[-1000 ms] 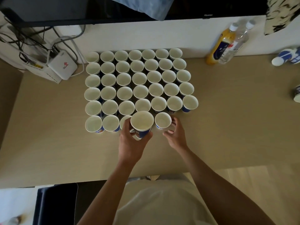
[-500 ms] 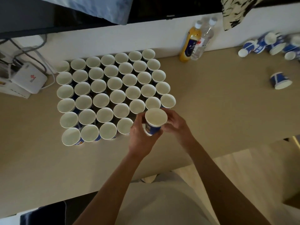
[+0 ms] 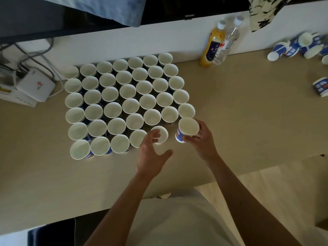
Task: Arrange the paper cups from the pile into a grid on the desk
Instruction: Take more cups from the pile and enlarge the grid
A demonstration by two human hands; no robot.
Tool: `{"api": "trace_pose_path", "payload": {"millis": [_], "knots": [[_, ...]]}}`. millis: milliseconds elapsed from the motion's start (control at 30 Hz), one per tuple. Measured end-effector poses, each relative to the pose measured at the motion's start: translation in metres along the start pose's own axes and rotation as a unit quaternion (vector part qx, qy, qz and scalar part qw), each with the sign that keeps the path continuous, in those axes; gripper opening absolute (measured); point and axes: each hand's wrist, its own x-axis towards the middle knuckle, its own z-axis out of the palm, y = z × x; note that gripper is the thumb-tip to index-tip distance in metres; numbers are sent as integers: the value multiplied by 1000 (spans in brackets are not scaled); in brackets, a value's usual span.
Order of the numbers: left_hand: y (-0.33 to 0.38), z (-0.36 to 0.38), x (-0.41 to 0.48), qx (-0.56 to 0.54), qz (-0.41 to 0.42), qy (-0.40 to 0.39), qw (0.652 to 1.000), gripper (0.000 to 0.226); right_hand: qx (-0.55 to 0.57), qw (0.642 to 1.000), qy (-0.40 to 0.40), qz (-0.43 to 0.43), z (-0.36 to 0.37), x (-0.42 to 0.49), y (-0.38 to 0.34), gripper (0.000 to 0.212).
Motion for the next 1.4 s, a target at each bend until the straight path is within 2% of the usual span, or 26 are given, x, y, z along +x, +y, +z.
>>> {"api": "trace_pose_path", "payload": {"millis": [200, 367, 500, 667, 900, 1167, 1400], "knots": [[-8, -10, -2, -13, -18, 27, 999, 71, -65, 997, 7, 45, 7, 12, 37, 64], [-11, -19, -3, -12, -19, 47, 999, 65, -104, 993, -7, 48, 16, 22, 59, 63], [-16, -23, -4, -12, -24, 45, 999, 61, -112, 992, -27, 42, 26, 29, 63, 64], [-20, -28, -4, -10, -29, 50, 998, 63, -112, 993, -28, 36, 34, 33, 65, 75], [-21, -31, -3, -13, -26, 51, 998, 63, -114, 992, -26, 52, 36, 29, 66, 76], [-18, -29, -3, -18, -15, 27, 999, 62, -114, 990, 11, 85, 28, 17, 69, 86], [4, -16, -2, -30, 10, -10, 999, 61, -74, 986, 94, 114, 0, -9, 70, 90]]}}
